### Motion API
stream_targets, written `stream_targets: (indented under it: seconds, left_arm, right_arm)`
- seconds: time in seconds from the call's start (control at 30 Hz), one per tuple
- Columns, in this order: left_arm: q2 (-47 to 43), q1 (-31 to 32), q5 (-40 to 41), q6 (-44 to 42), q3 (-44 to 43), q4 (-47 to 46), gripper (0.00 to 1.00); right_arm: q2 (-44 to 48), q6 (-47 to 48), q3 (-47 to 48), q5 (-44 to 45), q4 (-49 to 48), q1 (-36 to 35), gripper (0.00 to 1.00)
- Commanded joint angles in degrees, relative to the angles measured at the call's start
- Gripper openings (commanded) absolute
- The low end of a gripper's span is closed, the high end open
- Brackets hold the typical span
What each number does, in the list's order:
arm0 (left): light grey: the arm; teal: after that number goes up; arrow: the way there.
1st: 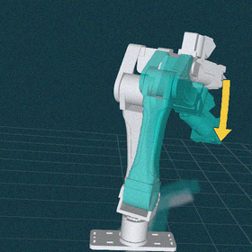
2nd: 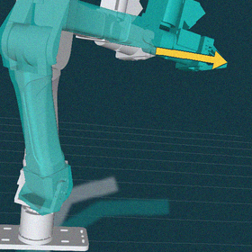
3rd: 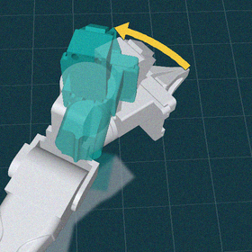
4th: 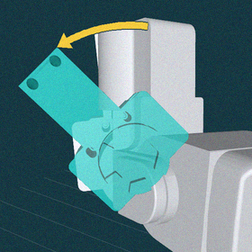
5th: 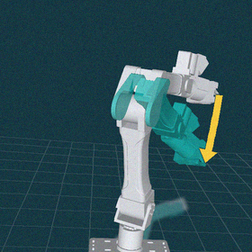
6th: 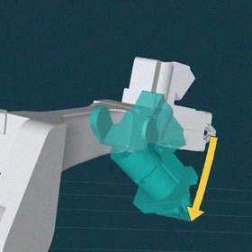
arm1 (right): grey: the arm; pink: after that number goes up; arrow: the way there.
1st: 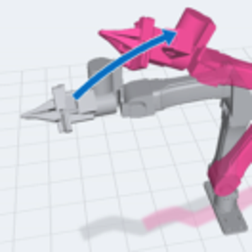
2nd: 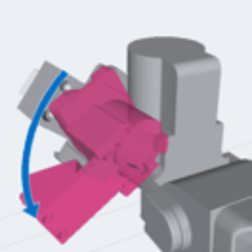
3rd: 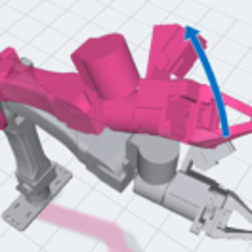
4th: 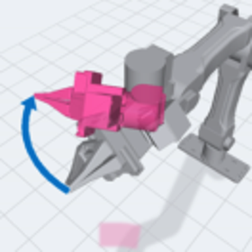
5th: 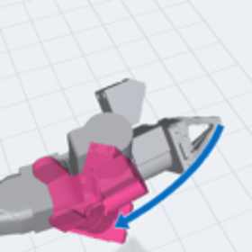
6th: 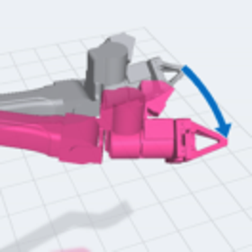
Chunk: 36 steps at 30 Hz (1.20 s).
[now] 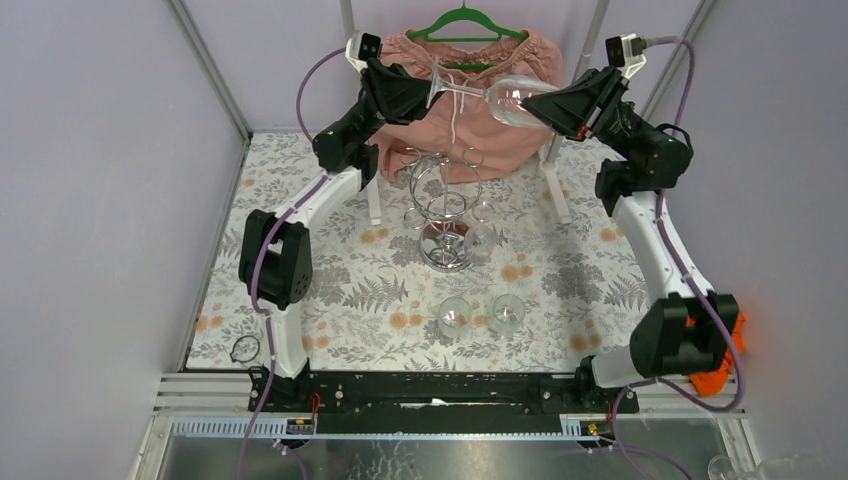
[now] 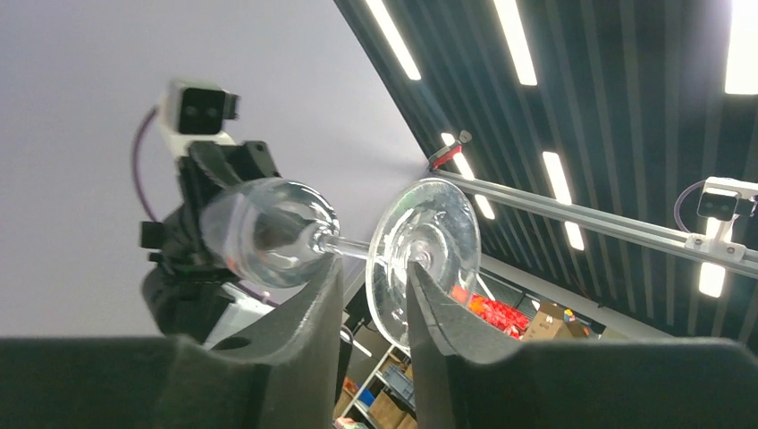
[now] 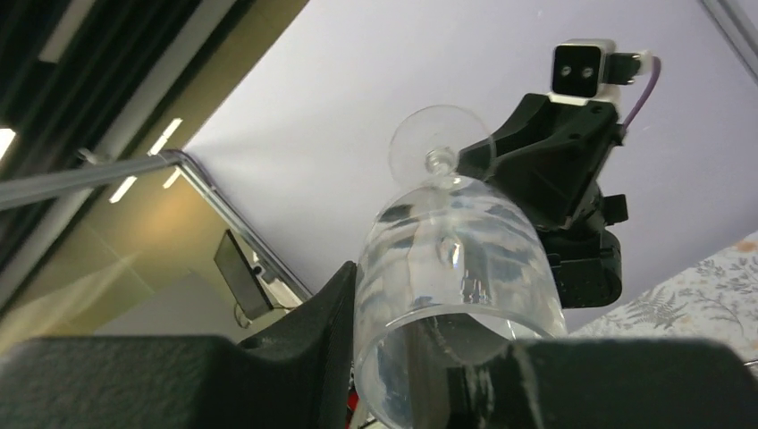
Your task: Take the wine glass off the wine glass rack
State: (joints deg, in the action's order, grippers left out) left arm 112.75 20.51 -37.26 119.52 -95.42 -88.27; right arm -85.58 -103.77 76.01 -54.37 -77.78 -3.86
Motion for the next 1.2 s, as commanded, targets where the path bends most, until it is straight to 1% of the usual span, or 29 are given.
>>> stream_targets:
  seconds: [0.0,0.03,0.13,0.23,0.4,0.7,0.93,1.0,1.03,1.07,1.13,1.17]
  left_arm:
    - [-1.7,1.9,-5.0,0.8,0.2,-2.3,0.41]
    - [-2.0,1.9,-5.0,0.7,0.1,-2.2,0.45]
    - [-2.9,1.9,-5.1,0.5,0.0,-1.9,0.52]
    - [-4.1,1.9,-5.3,0.1,0.2,-1.5,0.56]
    - [-6.0,1.8,-6.2,-0.9,0.6,-0.4,0.61]
    - [-8.7,1.3,-8.5,-5.1,1.2,4.4,0.63]
    - [-11.5,-2.7,-10.0,-9.9,4.7,10.4,0.63]
    - [-13.0,-4.3,-11.0,-13.1,6.2,13.3,0.63]
    - [-14.1,-5.1,-11.5,-14.6,6.7,16.3,0.62]
    - [-15.8,-5.8,-12.0,-18.3,8.0,19.8,0.62]
    - [-18.0,-7.2,-12.6,-25.4,9.2,29.4,0.62]
    - [-19.9,-7.8,-12.7,-29.7,9.3,36.9,0.62]
  right_arm:
    - [7.8,15.2,0.7,-5.9,15.0,-3.4,0.00]
    - [8.6,18.3,0.9,-6.2,18.3,-3.4,0.00]
    - [10.4,22.9,0.9,-6.2,25.6,-3.4,0.00]
    - [11.2,24.7,0.6,-6.3,27.6,-3.4,0.00]
    - [11.8,27.5,0.6,-6.5,31.6,-3.4,0.00]
    - [15.0,32.5,2.2,-6.3,39.1,-3.4,0.00]
    - [19.0,43.5,5.4,-3.9,54.3,-3.4,0.00]
    - [19.9,45.5,6.3,-3.6,57.6,-3.4,0.00]
    - [20.1,46.1,6.6,-3.5,58.3,-3.4,0.00]
    - [20.6,46.5,7.0,-3.3,59.6,-3.4,0.00]
    - [21.3,48.4,7.5,-2.9,62.1,-3.5,0.00]
    - [21.7,49.5,7.8,-2.3,63.5,-3.5,0.00]
